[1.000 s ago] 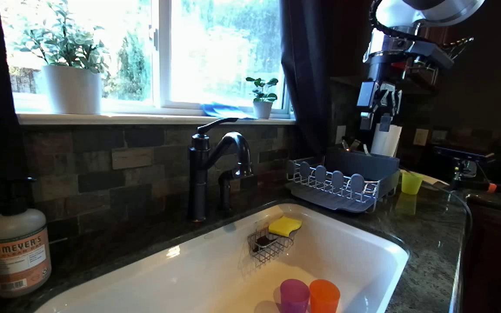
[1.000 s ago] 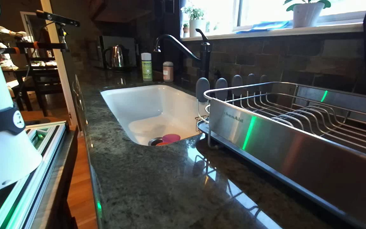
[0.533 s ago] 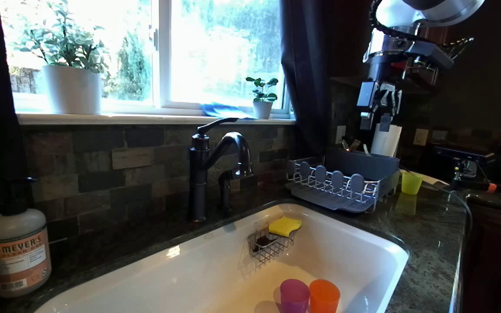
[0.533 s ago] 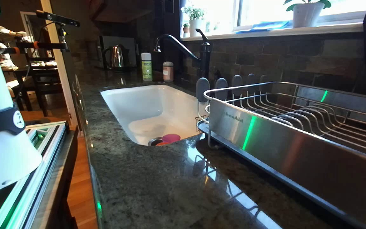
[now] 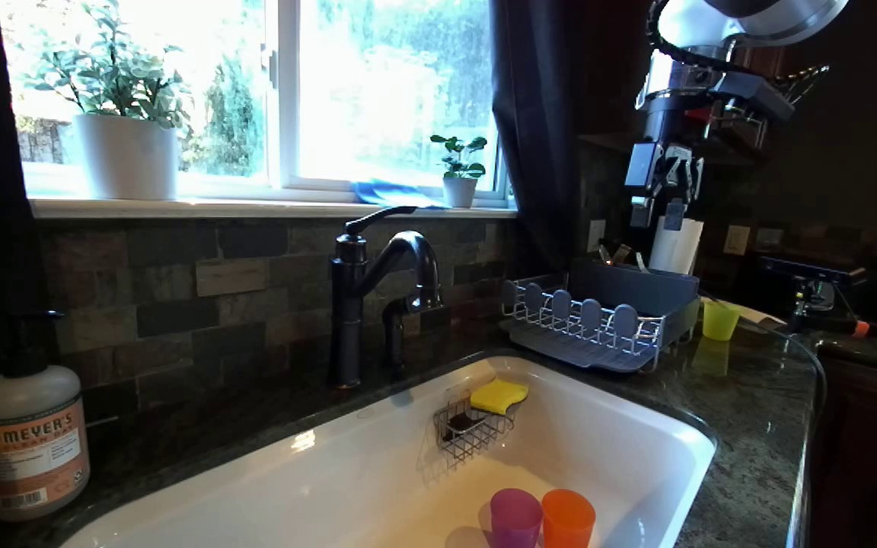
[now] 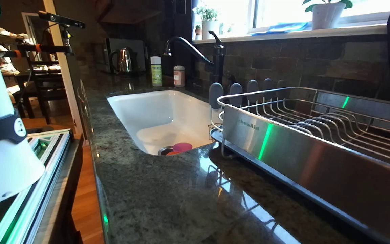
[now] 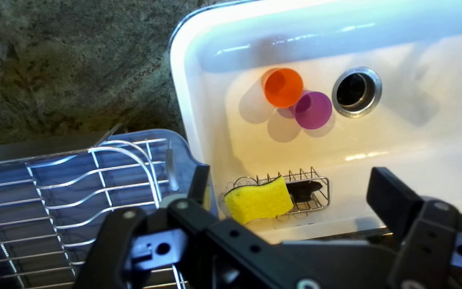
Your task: Move the bottle to the right
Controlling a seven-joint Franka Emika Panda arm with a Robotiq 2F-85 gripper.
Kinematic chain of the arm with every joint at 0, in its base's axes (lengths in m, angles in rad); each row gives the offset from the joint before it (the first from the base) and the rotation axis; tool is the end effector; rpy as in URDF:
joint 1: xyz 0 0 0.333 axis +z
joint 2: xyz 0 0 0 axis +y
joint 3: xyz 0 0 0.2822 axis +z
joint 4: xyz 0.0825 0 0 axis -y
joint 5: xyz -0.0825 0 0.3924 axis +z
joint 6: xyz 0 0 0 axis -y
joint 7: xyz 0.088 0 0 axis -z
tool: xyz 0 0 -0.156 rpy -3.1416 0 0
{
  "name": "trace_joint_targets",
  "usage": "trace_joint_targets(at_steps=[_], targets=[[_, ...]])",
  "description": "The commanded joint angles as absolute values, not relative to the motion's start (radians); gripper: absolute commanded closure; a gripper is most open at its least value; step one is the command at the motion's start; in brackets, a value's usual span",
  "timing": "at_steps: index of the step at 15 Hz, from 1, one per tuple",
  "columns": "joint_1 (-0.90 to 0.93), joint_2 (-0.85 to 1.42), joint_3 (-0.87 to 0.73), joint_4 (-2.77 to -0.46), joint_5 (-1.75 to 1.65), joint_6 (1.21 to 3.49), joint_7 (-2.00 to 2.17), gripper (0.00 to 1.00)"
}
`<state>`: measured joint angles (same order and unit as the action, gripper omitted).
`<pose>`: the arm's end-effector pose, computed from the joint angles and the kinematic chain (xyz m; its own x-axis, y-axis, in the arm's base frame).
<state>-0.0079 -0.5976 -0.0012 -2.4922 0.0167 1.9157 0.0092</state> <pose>0.3990 -0.0016 0.4120 0.9995 -0.0237 0.0209 -0.0234 -0.9996 -0.0167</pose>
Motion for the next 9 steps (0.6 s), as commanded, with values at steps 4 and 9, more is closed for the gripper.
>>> trace_joint_targets(at_steps=[4, 9], targets=[[0.049, -0.528, 0.036, -2.443, 0.021, 2.057, -0.041, 0.00], [0.181, -0.349, 0.144, -2.317, 0.036, 2.266, -0.080, 0.00]])
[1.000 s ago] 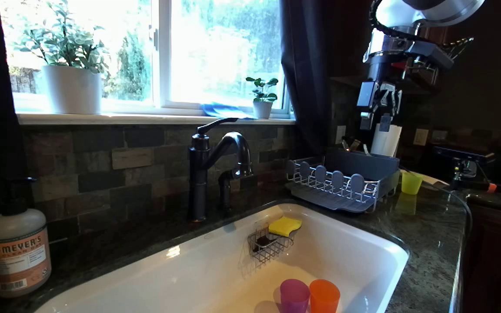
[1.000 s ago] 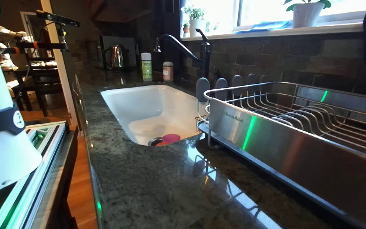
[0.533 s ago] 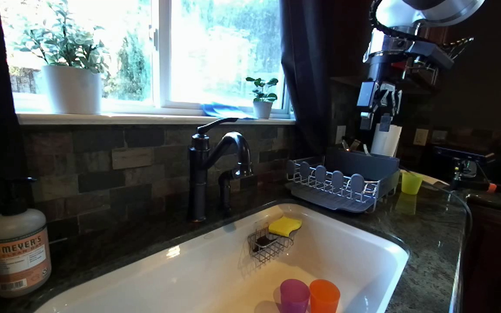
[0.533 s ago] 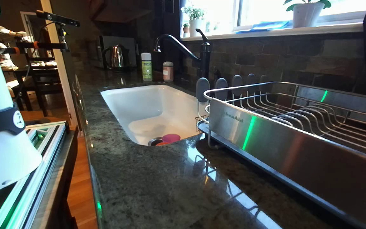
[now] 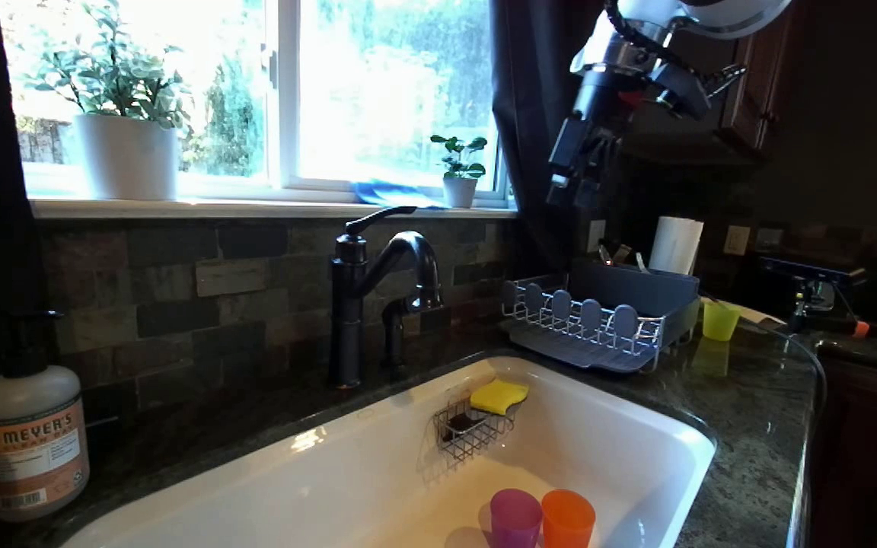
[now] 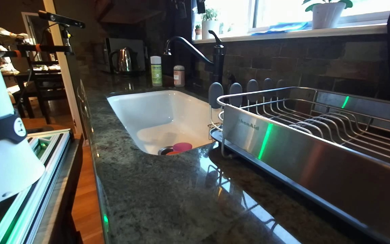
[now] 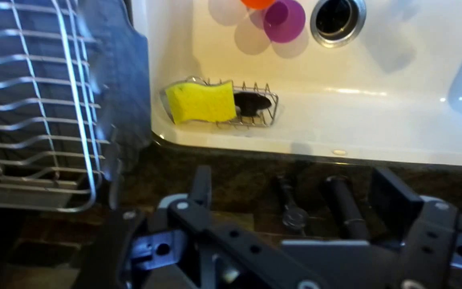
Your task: Move the bottle to the right
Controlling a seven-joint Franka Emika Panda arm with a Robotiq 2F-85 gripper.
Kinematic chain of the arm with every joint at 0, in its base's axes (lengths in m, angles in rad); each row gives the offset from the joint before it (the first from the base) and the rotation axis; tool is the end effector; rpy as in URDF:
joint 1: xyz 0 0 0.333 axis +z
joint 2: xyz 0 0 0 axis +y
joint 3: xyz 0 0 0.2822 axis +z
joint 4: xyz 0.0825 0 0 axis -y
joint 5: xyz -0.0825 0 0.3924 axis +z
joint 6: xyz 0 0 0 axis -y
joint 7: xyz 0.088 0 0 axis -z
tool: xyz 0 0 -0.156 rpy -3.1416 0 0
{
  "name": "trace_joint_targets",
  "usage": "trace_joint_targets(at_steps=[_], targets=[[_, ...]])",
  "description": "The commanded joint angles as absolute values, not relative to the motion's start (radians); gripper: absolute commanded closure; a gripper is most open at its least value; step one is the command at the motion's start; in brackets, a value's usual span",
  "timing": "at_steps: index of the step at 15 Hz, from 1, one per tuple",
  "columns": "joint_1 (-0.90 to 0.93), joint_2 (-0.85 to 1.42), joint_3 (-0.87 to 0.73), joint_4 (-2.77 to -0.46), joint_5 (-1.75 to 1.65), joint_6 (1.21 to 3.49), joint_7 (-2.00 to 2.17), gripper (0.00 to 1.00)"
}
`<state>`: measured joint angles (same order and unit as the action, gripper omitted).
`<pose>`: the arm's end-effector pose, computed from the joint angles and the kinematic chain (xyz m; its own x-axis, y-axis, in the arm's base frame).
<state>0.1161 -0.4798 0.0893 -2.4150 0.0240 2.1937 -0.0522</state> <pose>0.4541 0.0958 0.4294 0.9384 0.2353 0.2529 0.2349 -0.9715 0.0320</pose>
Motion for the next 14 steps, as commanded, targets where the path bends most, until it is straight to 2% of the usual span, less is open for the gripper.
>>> trace_joint_targets(at_steps=[1, 7, 10, 11, 14], targets=[[0.205, -0.314, 0.175, -2.290, 0.027, 2.299, -0.078, 0.00], [0.304, -0.113, 0.324, -2.058, -0.062, 2.362, -0.118, 0.00], [0.360, -0.013, 0.343, -1.991, 0.059, 2.431, -0.239, 0.00], [0.339, -0.090, 0.341, -2.046, -0.004, 2.406, -0.153, 0.00], [0.345, -0.065, 0.343, -2.032, 0.000, 2.411, -0.158, 0.00]])
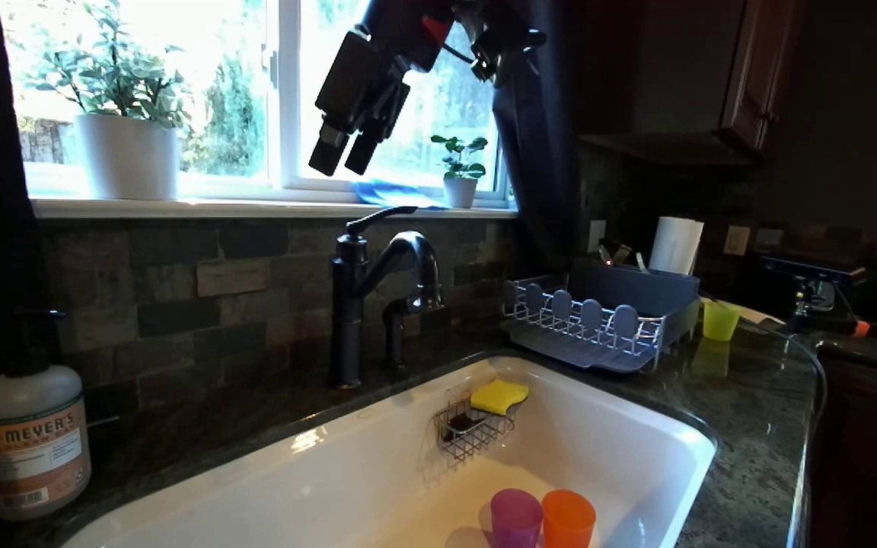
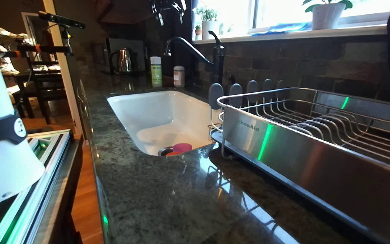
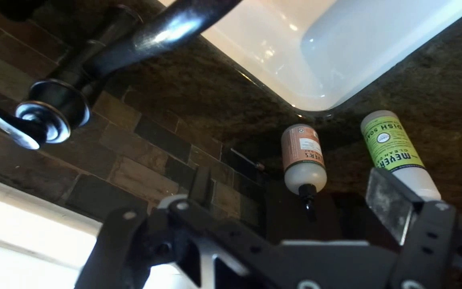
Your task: Move the bottle to the right
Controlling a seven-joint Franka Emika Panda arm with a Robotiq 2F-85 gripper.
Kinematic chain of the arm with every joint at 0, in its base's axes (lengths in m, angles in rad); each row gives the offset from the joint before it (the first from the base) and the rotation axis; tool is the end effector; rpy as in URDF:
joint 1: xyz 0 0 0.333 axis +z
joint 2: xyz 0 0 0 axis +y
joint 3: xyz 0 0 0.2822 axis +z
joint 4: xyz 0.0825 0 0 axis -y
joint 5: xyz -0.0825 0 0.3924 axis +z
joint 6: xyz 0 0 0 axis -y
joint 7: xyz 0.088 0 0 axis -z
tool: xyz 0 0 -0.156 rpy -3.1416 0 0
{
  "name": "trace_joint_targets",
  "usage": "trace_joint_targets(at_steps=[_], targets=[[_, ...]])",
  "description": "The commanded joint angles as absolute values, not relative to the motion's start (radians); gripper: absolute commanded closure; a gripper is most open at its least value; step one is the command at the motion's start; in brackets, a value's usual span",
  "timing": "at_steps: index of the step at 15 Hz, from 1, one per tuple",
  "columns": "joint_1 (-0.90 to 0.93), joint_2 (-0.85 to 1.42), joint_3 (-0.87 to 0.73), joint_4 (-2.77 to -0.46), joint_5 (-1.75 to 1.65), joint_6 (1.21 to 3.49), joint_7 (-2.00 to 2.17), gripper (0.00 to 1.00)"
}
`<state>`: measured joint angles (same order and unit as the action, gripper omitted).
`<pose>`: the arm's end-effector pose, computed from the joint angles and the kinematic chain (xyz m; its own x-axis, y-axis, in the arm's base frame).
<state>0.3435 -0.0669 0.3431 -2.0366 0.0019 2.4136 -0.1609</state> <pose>0.4658 0.3844 0.4382 0.5846 0.6959 0.4170 0.7358 -0.6713 0.0887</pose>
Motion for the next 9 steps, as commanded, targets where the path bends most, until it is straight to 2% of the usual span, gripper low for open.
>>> trace_joint_targets(at_steps=[1, 4, 9], targets=[[0.342, -0.069, 0.340, -2.032, 0.000, 2.411, -0.158, 0.00], [0.348, -0.041, 0.344, -2.014, 0.007, 2.433, -0.178, 0.00], [0.405, 0.237, 0.401, -1.760, -0.111, 2.409, -0.242, 0.00]])
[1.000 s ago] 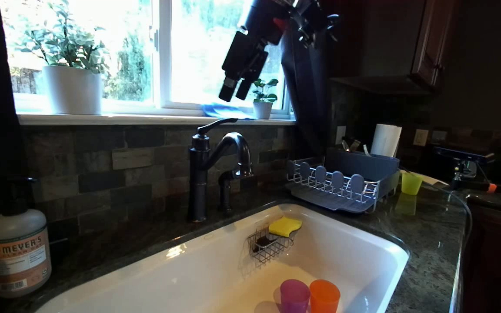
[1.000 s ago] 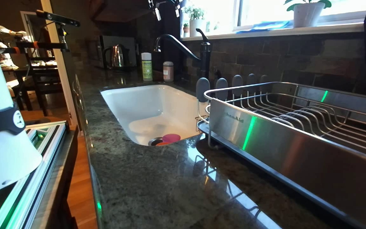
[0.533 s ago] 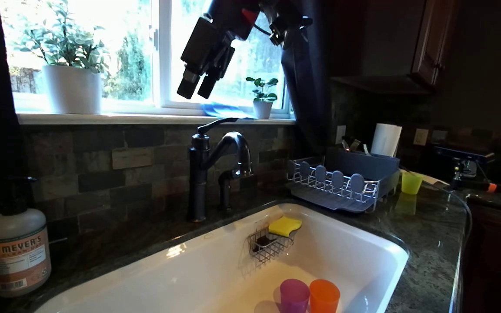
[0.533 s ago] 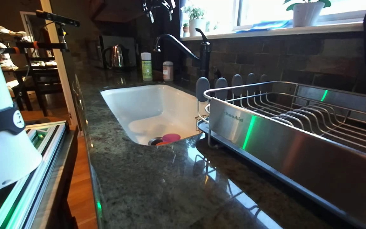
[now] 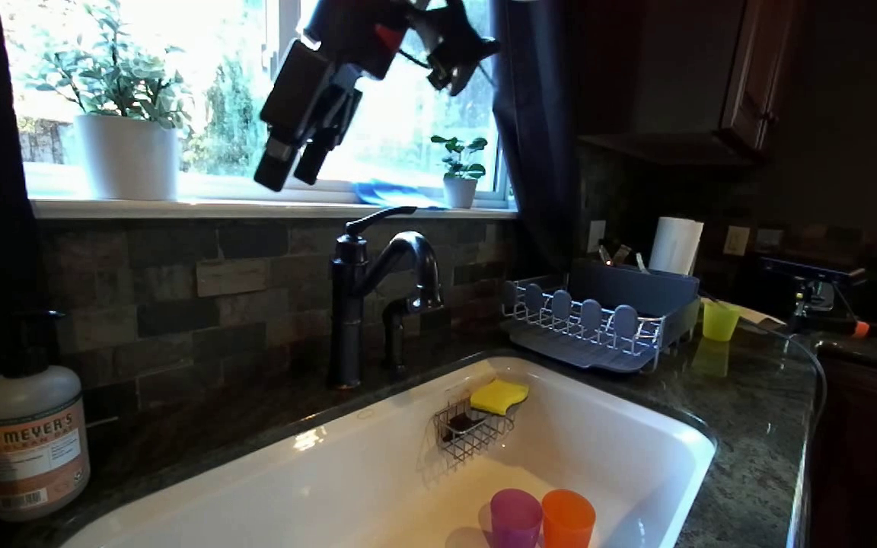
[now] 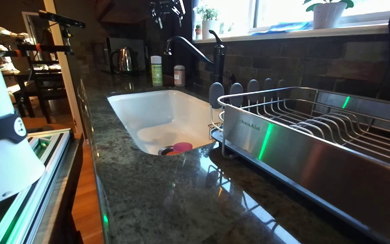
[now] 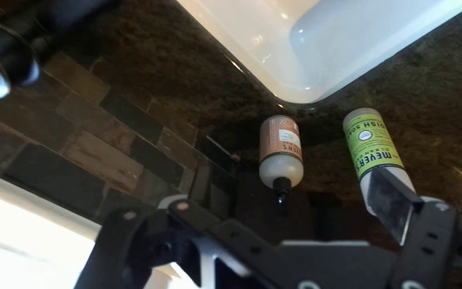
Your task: Move the bottle to the right
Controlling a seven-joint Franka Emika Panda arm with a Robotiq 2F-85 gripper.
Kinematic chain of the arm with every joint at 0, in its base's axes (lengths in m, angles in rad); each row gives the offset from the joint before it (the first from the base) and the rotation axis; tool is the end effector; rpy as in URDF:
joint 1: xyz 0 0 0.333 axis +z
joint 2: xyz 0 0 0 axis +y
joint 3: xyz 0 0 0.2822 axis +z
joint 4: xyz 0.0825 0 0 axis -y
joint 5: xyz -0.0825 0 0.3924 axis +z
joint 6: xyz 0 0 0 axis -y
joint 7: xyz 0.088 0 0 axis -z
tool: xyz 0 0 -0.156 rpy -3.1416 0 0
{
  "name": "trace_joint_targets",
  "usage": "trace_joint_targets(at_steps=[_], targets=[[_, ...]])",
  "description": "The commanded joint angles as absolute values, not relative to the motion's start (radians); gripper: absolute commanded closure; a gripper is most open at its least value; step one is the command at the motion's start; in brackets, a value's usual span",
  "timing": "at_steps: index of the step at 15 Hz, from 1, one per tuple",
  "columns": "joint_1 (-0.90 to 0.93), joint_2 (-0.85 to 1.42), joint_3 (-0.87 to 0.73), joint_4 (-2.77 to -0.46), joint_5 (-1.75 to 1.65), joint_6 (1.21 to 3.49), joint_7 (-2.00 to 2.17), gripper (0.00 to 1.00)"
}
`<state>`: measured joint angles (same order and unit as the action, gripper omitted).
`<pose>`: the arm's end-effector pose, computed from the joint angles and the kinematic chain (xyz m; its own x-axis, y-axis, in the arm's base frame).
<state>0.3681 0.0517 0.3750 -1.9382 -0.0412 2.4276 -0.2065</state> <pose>0.4696 0.4267 0.4245 0.4954 0.7636 0.4141 0.8070 -0.5810 0.1059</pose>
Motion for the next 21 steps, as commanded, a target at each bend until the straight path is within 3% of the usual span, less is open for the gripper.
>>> trace_joint_targets(at_steps=[1, 8, 9, 21], targets=[[0.422, 0.290, 0.407, -1.704, -0.131, 2.404, -0.241, 0.00], [0.562, 0.553, 0.431, -1.377, -0.202, 2.409, -0.316, 0.00], [0.559, 0.486, 0.397, -1.469, -0.206, 2.422, -0.250, 0.00], [0.576, 0.542, 0.407, -1.386, -0.199, 2.423, -0.305, 0.00]])
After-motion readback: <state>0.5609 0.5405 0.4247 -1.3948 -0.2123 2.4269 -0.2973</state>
